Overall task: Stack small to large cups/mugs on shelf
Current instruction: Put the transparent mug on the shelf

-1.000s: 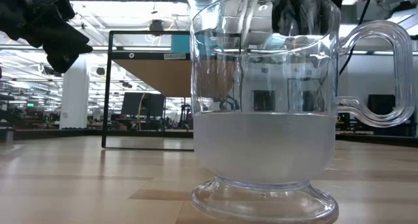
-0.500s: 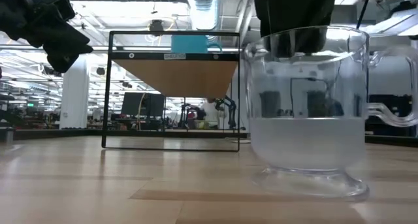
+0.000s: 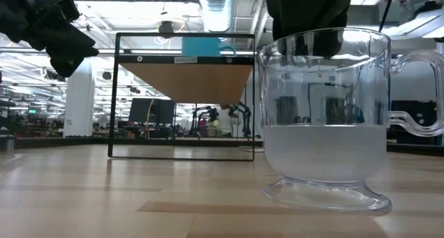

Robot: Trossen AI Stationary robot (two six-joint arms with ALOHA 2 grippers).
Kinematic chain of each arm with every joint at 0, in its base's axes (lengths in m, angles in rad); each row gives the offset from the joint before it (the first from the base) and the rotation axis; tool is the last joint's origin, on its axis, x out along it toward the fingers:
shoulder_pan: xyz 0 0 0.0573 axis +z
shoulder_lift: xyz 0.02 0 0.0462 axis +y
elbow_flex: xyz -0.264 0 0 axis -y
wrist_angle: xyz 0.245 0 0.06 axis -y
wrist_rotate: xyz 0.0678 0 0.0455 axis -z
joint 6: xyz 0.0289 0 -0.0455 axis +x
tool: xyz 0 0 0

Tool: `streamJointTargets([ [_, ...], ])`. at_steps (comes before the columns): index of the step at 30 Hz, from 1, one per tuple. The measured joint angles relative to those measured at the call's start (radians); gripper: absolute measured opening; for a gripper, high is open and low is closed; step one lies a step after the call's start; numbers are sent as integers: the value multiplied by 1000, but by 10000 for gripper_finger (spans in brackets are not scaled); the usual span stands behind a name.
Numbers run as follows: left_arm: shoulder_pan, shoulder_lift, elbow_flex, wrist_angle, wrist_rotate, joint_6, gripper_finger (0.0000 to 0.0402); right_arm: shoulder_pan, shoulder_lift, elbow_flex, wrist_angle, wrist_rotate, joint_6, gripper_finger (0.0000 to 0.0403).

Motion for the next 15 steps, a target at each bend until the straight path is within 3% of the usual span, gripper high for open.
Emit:
streamJointTargets([
  [15, 0, 0, 0, 0, 0, 1, 90, 4, 0, 0, 20, 3, -1, 70],
])
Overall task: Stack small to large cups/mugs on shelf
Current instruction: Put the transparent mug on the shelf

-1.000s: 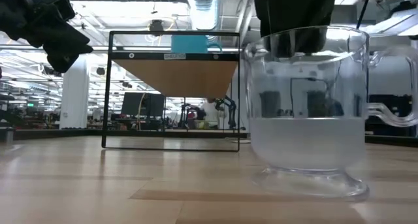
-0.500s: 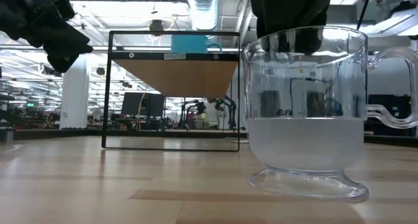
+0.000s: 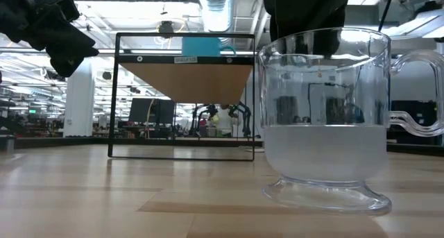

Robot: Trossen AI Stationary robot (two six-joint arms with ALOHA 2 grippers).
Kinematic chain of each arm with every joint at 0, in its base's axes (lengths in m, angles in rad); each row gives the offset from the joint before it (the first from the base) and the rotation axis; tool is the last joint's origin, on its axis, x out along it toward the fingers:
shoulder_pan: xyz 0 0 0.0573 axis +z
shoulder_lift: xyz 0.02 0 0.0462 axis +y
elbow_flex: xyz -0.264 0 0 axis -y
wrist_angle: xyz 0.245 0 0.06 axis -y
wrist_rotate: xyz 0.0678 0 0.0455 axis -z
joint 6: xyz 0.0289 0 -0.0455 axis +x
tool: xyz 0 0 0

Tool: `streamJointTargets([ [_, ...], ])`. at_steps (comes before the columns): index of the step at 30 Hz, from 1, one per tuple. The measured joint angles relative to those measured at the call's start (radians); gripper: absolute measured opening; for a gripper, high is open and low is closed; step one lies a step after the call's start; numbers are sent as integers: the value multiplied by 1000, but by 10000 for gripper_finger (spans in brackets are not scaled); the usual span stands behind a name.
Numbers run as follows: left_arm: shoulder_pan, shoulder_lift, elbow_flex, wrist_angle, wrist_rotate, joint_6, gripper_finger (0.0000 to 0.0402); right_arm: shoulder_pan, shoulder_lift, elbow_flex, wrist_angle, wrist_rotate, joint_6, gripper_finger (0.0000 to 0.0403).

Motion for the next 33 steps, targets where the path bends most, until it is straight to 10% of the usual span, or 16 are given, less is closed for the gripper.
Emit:
streamJointTargets([
  [13, 0, 0, -1, 0, -1, 0, 90, 3, 2, 82, -146, 77, -71, 6],
  [33, 0, 0, -1, -2, -3, -1, 90, -30, 2, 155, -332, 124, -246, 36],
])
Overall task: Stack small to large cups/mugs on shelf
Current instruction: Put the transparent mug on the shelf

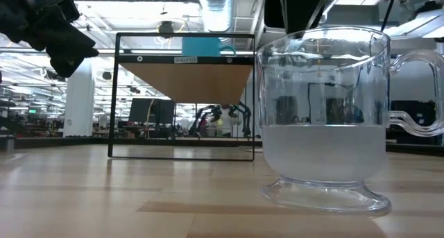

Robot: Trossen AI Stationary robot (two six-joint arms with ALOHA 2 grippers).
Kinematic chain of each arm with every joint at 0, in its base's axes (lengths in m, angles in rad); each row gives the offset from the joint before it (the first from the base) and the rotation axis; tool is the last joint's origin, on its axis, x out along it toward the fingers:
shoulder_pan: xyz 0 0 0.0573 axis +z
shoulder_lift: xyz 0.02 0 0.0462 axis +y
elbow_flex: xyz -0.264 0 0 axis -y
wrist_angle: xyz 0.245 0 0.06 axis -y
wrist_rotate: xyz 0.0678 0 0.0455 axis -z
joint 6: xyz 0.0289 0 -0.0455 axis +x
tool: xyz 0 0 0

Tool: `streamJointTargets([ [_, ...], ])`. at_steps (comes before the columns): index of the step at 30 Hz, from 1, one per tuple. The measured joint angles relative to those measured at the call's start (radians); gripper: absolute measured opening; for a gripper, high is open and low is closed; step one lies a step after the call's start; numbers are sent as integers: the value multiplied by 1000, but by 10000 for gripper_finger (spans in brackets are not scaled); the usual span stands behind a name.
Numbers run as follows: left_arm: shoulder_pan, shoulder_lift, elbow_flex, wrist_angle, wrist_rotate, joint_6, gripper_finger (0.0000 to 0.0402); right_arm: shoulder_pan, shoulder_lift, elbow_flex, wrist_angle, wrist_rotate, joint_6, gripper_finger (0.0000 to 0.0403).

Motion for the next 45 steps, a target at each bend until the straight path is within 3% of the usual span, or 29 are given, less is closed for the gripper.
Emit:
streamJointTargets([
  [9, 0, 0, 0, 0, 0, 0, 90, -8, 0, 4, -23, -52, -18, 65],
  [20, 0, 0, 0, 2, 0, 7, 90, -7, 0, 4, -27, -52, -17, 172],
  [26, 0, 0, 0, 2, 0, 8, 90, -7, 0, 4, -14, -49, -41, 207],
  [45, 0, 0, 0, 2, 0, 8, 90, -10, 6, 3, 12, -78, -35, 212],
])
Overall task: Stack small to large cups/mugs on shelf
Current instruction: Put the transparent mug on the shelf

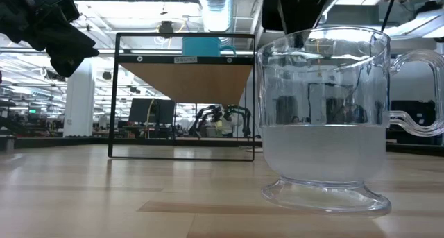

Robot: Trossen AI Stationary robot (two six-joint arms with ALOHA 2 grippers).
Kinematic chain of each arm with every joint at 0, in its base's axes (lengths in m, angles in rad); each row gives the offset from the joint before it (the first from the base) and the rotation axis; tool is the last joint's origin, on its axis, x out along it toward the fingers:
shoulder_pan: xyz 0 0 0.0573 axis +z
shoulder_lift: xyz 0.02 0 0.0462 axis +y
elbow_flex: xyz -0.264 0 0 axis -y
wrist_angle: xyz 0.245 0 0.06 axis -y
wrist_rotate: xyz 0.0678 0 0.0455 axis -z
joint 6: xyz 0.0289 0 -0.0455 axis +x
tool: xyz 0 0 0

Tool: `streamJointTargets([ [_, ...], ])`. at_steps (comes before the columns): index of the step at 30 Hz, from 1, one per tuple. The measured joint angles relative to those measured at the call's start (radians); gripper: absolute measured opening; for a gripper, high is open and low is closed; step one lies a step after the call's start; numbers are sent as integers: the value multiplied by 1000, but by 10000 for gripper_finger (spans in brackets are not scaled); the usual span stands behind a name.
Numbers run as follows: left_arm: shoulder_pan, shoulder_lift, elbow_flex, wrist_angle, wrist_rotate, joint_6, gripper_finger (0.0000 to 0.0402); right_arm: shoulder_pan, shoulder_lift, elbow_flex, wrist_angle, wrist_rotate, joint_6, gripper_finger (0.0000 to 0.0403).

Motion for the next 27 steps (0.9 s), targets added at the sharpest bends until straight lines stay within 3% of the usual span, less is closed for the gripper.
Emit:
streamJointTargets([
  [12, 0, 0, 0, -3, 0, 0, 90, -16, 17, 2, -1, -2, 0, 211],
  [19, 0, 0, 0, -8, 0, 0, 90, -37, 59, -1, -2, -94, -20, 211],
  [27, 0, 0, 0, -8, 0, 0, 90, -47, 56, 0, -9, -76, -60, 185],
])
